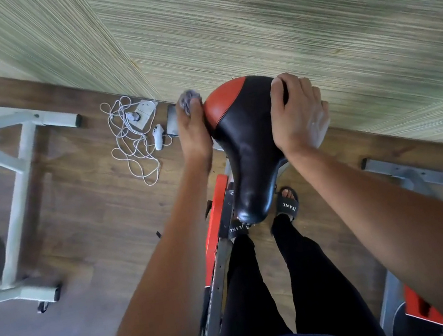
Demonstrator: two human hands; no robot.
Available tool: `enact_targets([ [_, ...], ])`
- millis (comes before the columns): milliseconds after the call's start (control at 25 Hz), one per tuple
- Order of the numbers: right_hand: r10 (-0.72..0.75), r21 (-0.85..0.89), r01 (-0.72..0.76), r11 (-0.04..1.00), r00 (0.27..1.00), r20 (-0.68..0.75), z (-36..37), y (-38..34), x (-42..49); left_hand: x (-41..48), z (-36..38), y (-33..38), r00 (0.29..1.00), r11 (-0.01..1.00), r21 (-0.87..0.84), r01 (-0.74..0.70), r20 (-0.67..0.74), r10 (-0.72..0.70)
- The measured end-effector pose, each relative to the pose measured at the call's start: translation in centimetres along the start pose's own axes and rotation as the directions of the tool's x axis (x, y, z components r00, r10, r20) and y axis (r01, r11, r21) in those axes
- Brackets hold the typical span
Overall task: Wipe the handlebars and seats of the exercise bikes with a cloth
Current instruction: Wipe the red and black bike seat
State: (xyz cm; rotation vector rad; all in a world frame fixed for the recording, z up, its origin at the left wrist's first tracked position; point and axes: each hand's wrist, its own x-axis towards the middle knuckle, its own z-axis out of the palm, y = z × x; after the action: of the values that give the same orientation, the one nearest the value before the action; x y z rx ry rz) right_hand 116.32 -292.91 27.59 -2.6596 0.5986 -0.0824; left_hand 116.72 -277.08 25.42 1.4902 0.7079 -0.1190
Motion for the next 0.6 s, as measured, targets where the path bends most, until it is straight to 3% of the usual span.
enact_targets([
  [160, 0.004, 0.001, -0.004, 1.0, 0.999, -0.032, 0.2, 0.1, 0.0, 5.1, 0.6, 2.3, 0.94, 0.993, 0.073, 0.09, 0.325, -0.109],
  [240, 0.004, 0.0, -0.004, 1.0, 0.999, -0.036, 0.2, 0.2, 0.1, 5.5, 1.5, 3.0, 0.907, 0.993, 0.06, 0.104, 0.404, -0.119],
  [320, -0.003, 0.0, 0.003, 1.0, 1.0, -0.025, 0.2, 0.2, 0.1, 4.4, 1.3, 3.1, 0.927, 0.993, 0.092, 0.075, 0.36, -0.103],
  [440, -0.006, -0.004, 0.006, 1.0, 1.0, -0.01, 0.2, 0.2, 0.1, 0.4, 0.0, 1.6, 0.994, 0.996, 0.088, 0.018, 0.105, -0.027],
  [600, -0.004, -0.017, 0.004, 1.0, 1.0, 0.024, 0.0, 0.3, 0.2, -5.7, 0.6, 0.1, 0.999, 0.998, 0.058, 0.001, 0.05, -0.004],
])
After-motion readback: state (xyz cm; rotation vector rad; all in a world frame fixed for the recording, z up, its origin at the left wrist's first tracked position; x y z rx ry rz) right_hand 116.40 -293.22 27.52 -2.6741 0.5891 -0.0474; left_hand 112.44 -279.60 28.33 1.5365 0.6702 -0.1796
